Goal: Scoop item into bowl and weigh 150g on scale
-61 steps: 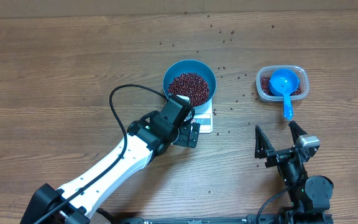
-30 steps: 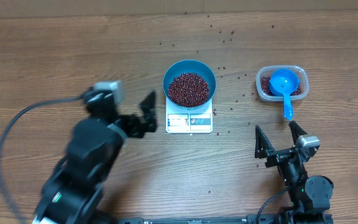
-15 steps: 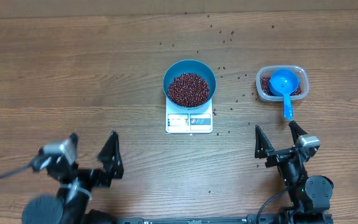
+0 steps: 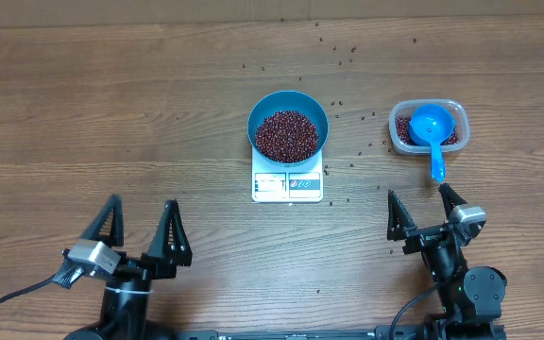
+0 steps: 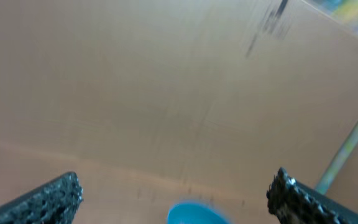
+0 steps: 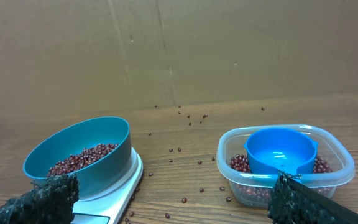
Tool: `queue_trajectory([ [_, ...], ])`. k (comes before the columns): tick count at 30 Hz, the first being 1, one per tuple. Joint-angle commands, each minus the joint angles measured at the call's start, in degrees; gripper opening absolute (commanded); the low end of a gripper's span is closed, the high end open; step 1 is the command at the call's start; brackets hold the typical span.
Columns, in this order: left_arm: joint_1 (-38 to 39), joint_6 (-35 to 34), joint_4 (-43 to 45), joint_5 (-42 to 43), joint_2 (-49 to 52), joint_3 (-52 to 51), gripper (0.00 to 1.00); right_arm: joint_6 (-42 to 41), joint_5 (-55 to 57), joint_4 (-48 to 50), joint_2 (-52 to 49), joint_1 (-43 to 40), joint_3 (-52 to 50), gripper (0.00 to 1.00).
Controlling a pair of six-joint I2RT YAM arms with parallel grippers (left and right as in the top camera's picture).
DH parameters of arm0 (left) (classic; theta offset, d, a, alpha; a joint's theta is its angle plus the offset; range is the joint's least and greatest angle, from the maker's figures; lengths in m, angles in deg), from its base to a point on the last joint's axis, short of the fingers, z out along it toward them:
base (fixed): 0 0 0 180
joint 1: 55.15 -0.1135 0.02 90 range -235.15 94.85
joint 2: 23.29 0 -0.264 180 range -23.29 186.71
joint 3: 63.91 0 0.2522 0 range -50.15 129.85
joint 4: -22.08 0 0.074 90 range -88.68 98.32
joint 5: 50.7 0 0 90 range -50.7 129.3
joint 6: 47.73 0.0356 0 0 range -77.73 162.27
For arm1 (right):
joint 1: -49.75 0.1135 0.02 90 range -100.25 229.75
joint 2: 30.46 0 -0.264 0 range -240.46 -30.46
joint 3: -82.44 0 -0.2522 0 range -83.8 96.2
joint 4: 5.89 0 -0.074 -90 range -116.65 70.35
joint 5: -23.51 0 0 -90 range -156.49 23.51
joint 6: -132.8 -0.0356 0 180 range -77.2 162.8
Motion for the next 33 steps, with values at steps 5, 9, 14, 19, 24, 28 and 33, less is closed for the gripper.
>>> queue_trajectory([
  [5,-0.37,5.55,22.67,0.48,-0.72,-12.26,1.0,-0.22,0.76,0.2,0.46,0.48,-0.59,1.0],
  [9,-0.37,5.55,30.21,0.35,-0.72,-18.78,1.0,-0.22,0.76,0.2,0.46,0.48,-0.59,1.0],
  [14,-0.48,5.7,32.28,0.28,-0.72,-23.89,0.99,-0.22,0.76,0.2,0.46,0.48,-0.59,1.0],
  [19,-2.89,7.06,25.18,0.87,-0.72,-23.98,1.0,-0.22,0.76,0.2,0.46,0.48,-0.59,1.0],
  [24,-8.37,9.9,10.97,1.86,-0.72,-23.98,0.99,-0.22,0.76,0.2,0.46,0.48,-0.59,1.0],
  [28,-10.05,17.16,6.6,2.34,-0.72,-23.96,1.0,-0.22,0.76,0.2,0.46,0.48,-0.59,1.0],
  [33,-10.1,18.84,6.58,2.29,-0.72,-23.96,1.0,-0.22,0.76,0.2,0.46,0.48,-0.59,1.0],
])
